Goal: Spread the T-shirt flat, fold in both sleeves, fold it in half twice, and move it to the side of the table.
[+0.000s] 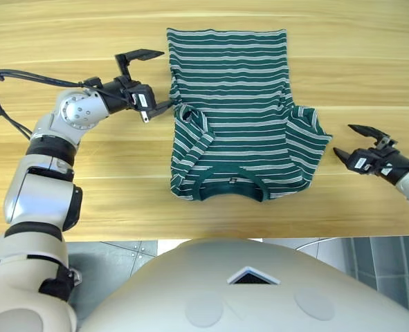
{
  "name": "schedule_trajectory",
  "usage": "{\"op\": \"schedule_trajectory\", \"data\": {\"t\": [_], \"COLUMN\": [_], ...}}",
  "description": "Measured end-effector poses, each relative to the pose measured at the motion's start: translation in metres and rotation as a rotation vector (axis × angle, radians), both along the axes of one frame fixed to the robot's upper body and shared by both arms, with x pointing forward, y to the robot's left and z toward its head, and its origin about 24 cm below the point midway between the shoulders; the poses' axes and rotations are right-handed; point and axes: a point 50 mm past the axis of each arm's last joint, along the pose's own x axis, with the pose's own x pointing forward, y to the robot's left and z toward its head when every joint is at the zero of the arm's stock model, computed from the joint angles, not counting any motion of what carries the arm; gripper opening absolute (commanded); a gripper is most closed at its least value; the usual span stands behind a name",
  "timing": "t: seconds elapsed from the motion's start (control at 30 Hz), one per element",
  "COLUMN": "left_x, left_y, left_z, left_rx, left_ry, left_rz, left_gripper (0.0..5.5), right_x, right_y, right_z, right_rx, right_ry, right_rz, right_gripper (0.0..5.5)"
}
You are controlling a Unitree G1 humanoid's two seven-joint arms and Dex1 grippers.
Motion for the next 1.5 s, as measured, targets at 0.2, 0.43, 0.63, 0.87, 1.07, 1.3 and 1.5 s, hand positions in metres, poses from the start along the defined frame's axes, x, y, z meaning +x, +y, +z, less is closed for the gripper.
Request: {"op": "schedule_trajectory", "data": {"t": [0.2,0.43,0.63,0.87,1.07,1.3,1.5], "left_x": [-0.001,-0.002,-0.001,-0.001,-0.001,0.000,0.000], "left_y": [0.000,-0.001,-0.001,-0.002,-0.003,-0.003,-0.004], "left_z": [-0.002,-0.003,-0.003,-0.005,-0.005,-0.005,-0.006], "left_rx": [0.019,0.031,0.029,0.041,0.037,0.029,0.026], "left_ry": [0.006,0.006,0.000,0.005,0.004,-0.004,-0.002], "left_rz": [-0.008,-0.016,-0.004,-0.005,-0.006,-0.001,0.000], "left_gripper": [5.38,5.40,5.40,5.40,5.40,5.40,5.40], "right_x": [0.015,0.013,0.010,0.006,0.005,0.007,0.012], "right_y": [0.009,0.015,0.015,0.016,0.015,0.018,0.028], "right_z": [-0.005,-0.011,-0.014,-0.018,-0.019,-0.012,0.003], "right_rx": [0.019,0.031,0.037,0.052,0.056,0.089,0.148], "right_ry": [-0.019,0.004,0.020,0.042,0.038,-0.001,-0.054], "right_rz": [0.024,0.047,0.049,0.046,0.038,0.050,0.098], "right_gripper": [3.31,2.45,1.27,0.04,0.01,0.01,0.01]}}
